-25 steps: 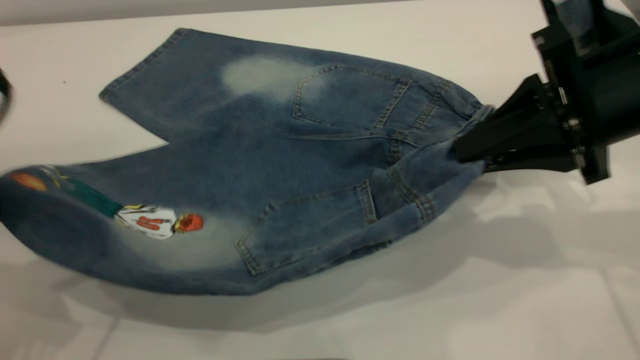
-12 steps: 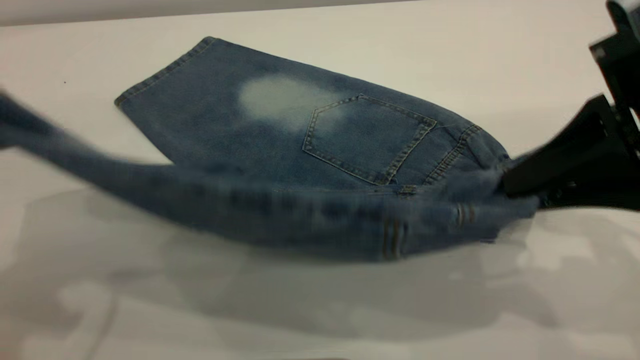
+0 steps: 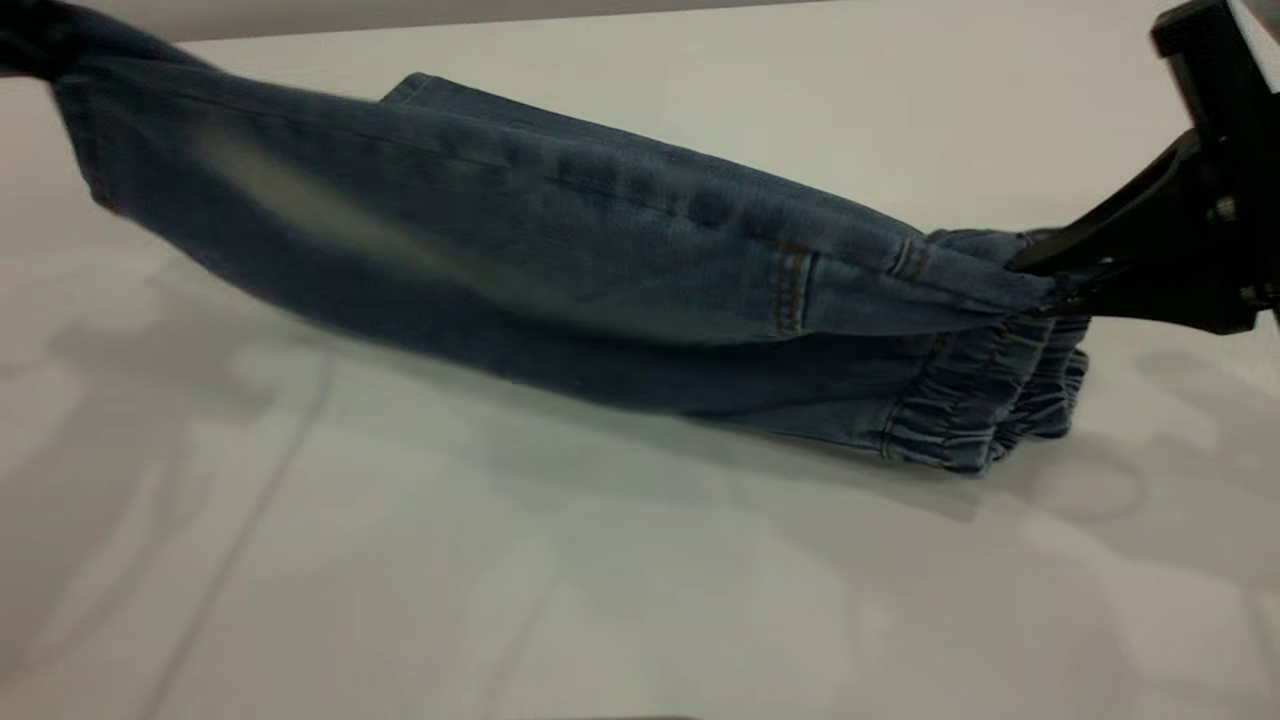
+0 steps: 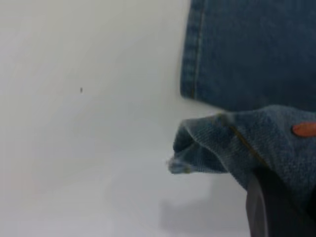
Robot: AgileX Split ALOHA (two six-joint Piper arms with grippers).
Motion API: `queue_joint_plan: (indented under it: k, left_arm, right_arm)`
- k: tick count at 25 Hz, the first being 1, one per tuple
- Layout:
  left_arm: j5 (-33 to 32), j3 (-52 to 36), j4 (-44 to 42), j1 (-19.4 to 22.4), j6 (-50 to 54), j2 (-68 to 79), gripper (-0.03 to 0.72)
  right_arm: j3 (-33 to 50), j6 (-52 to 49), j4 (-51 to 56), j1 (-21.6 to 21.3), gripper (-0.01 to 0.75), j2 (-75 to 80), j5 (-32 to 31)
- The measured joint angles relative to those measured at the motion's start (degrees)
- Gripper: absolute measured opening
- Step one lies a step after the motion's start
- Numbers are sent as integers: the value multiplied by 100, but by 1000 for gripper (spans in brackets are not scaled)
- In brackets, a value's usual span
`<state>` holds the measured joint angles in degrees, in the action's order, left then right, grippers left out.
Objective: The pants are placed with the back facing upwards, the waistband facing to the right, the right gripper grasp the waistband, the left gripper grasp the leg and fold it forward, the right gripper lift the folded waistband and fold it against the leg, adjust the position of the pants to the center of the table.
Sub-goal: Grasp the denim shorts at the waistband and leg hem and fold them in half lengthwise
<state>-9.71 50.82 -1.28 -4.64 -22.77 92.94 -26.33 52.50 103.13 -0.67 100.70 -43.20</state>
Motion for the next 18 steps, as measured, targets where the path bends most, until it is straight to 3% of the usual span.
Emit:
queue_joint_plan:
  k: [10, 18]
  left_arm:
    - [36, 1572, 0, -425, 5, 1854, 50]
    - [66, 2223, 19, -467, 492, 2674, 55]
  right_arm:
    - [-1058, -310, 90, 0, 41, 1149, 106]
    - [-1244, -860, 101, -87, 43, 1349, 358]
